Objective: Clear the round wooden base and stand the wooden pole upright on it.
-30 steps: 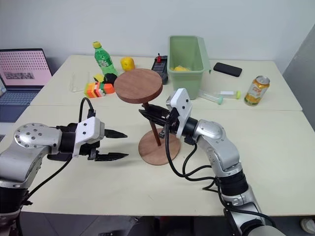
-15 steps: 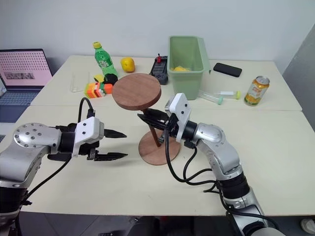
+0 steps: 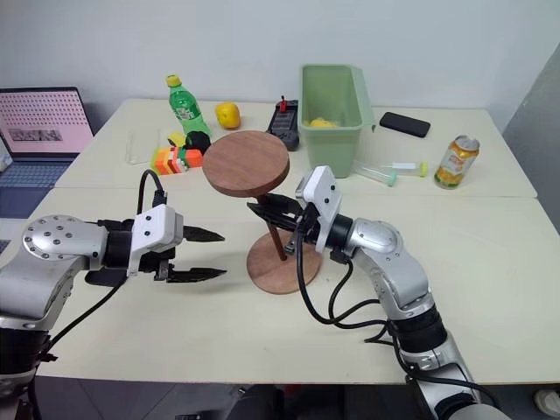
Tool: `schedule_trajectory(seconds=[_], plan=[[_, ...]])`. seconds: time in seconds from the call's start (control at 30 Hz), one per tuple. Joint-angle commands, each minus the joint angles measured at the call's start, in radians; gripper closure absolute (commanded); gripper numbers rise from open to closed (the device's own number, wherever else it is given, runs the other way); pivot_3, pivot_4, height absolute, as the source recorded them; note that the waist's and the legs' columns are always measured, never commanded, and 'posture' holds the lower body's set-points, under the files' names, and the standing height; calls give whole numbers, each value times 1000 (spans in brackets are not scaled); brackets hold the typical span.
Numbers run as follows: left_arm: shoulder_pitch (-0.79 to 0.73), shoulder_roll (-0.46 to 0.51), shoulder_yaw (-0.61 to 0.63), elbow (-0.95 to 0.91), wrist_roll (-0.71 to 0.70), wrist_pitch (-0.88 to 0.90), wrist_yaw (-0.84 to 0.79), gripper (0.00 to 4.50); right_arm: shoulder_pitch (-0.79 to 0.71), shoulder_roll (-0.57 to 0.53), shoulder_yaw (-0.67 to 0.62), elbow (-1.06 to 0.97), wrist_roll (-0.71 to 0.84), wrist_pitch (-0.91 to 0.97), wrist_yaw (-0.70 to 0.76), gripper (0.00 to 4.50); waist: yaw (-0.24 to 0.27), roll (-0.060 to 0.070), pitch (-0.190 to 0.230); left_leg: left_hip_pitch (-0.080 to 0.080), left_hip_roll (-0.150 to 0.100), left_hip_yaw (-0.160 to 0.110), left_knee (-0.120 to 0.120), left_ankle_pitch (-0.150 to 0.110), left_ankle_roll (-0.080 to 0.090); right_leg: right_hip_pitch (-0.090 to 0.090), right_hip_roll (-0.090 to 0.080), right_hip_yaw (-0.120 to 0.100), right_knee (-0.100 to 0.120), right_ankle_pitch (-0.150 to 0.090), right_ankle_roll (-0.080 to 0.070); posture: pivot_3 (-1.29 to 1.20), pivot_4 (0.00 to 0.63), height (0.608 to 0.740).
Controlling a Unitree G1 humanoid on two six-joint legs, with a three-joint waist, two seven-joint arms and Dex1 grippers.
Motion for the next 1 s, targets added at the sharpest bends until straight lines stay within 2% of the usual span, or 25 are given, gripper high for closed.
schedule_trajectory(seconds=[0.03, 0.47, 1.0], plan=[[-17, -4, -2, -4, 1, -20, -2, 1187, 6, -18, 9, 26, -20, 10, -4, 4281, 0, 0, 0, 0, 0, 0, 0, 0, 0, 0, 0, 0, 0, 0, 0, 0, 150, 740], [-2, -15, -3, 0, 2, -35, 2, 1187, 36, -33, 56, 21, -35, 45, -12, 4281, 0, 0, 0, 0, 0, 0, 0, 0, 0, 0, 0, 0, 0, 0, 0, 0, 150, 740], [3, -21, -2, -2, 5, -38, 7, 1187, 40, -32, 75, 144, -69, 135, -91, 4281, 0, 1, -5, 4, 0, 0, 0, 0, 0, 4, 0, 0, 0, 0, 0, 0, 150, 740]])
